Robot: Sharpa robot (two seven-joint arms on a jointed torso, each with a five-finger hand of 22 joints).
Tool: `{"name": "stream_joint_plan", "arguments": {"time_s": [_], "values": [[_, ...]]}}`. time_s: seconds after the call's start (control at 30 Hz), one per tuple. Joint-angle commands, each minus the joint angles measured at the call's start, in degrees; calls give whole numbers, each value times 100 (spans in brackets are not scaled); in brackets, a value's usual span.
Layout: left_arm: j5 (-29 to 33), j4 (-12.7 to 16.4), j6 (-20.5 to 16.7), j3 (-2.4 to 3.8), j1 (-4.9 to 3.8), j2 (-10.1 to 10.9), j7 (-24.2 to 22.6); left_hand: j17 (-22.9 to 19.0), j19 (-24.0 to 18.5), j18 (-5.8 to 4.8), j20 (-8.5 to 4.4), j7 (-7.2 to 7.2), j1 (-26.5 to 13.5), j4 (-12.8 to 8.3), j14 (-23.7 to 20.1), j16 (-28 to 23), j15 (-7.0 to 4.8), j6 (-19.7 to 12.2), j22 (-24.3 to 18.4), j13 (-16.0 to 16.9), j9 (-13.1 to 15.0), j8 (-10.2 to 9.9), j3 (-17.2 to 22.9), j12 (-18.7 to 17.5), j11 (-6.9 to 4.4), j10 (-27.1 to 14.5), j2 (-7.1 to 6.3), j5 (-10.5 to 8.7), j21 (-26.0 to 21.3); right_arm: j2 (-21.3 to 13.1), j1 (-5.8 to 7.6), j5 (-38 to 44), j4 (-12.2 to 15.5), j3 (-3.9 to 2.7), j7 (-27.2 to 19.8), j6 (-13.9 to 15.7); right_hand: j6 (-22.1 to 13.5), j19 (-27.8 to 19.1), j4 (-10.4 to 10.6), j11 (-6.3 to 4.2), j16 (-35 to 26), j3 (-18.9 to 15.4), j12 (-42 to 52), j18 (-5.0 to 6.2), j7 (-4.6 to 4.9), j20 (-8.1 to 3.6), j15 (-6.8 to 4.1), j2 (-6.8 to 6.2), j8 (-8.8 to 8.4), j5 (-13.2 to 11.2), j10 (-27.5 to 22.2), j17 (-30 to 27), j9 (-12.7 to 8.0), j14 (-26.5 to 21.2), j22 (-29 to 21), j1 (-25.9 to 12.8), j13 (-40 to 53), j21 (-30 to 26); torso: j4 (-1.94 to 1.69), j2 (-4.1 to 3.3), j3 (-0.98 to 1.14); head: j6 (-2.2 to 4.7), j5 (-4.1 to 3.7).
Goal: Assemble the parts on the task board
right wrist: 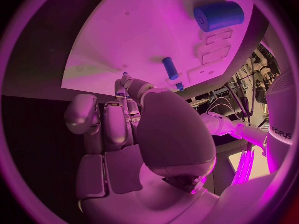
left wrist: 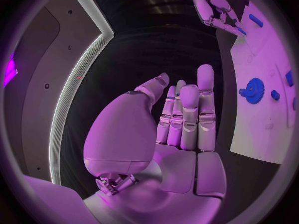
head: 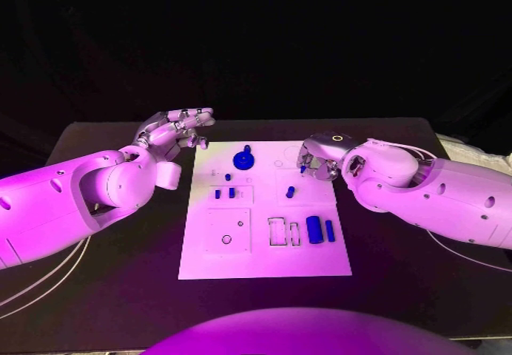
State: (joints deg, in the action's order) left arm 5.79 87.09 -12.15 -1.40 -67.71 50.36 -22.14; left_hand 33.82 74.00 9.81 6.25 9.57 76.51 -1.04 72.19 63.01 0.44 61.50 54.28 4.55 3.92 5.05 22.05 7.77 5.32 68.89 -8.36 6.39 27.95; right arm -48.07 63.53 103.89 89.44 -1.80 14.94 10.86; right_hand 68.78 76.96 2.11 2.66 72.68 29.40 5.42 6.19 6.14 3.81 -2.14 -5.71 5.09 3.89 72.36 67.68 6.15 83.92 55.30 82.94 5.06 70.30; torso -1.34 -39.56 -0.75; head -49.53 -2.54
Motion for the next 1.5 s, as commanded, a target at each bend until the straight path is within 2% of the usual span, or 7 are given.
{"name": "stream_joint_plan", "arguments": {"time_s": [0.03,0.33,0.63,0.73,0.93,1.2,1.5], "values": [[7,1,35,4,-2,-12,-7,109,34,19,-18,7,44,0,-7,87,1,-39,109,8,-3,3,-38,31,-2,-55,17,-4,181,-64,11,-178,95,-23,56,166,28,36,-21,14,20,4,-45,5,29,23,33,8,-10,-46,27,-4,26,284,19,-76,-11,30,2,-5,3,7,-1],[7,-19,29,4,-2,-7,8,42,59,14,-18,12,49,-3,-20,69,4,-52,124,6,-5,-1,-59,35,3,-71,24,-4,211,-175,33,-407,549,-67,66,104,37,34,-22,19,26,-20,-78,6,30,31,35,-16,-15,-72,32,-8,42,281,28,-149,-25,39,8,-3,3,-1,36],[7,-27,51,3,-2,-26,18,-6,40,26,-18,14,50,-4,-38,47,5,-57,80,5,-6,-3,-64,35,4,-75,24,-5,135,93,-3,-486,933,-59,20,20,33,32,-21,21,28,-21,-89,7,33,32,35,-8,-20,-73,28,-7,45,280,27,-164,-30,39,-13,-3,-4,-13,113],[7,-29,57,3,-2,-30,24,-23,34,29,-17,16,51,-4,-46,39,7,-62,65,4,-7,-5,-70,36,6,-80,25,-5,109,234,-26,-475,1003,-32,-4,-24,32,33,-22,22,32,-20,-92,7,34,32,35,-5,-21,-72,28,-3,45,281,31,-165,-31,42,-18,-7,-5,-35,171],[7,-9,57,3,-2,-26,30,-23,34,29,-17,16,51,-4,-46,39,7,-62,65,4,-7,-5,-70,36,6,-80,25,-5,109,548,-201,-468,1042,36,-85,-132,18,25,-35,26,37,-15,-109,11,42,30,36,7,-32,-69,19,-2,48,280,18,-166,-39,36,-11,-15,-10,-47,304],[3,0,72,3,-2,-37,39,-23,34,29,-17,16,51,-4,-46,39,7,-62,65,4,-7,-5,-70,36,6,-80,25,-5,109,845,-436,-434,895,98,-172,-249,5,21,-54,31,34,-7,-123,13,50,29,39,20,-43,-63,13,-10,51,277,15,-162,-46,36,-11,-13,-11,-47,349],[3,3,80,3,-2,-36,48,-51,27,32,-16,20,55,-6,-61,26,9,-70,51,3,-8,-7,-80,38,9,-89,30,-4,86,1005,-576,-373,773,123,-208,-316,-1,17,-66,34,33,-3,-131,14,55,28,41,25,-48,-59,10,-14,52,276,13,-160,-49,34,-3,-14,1,-47,424]]}}
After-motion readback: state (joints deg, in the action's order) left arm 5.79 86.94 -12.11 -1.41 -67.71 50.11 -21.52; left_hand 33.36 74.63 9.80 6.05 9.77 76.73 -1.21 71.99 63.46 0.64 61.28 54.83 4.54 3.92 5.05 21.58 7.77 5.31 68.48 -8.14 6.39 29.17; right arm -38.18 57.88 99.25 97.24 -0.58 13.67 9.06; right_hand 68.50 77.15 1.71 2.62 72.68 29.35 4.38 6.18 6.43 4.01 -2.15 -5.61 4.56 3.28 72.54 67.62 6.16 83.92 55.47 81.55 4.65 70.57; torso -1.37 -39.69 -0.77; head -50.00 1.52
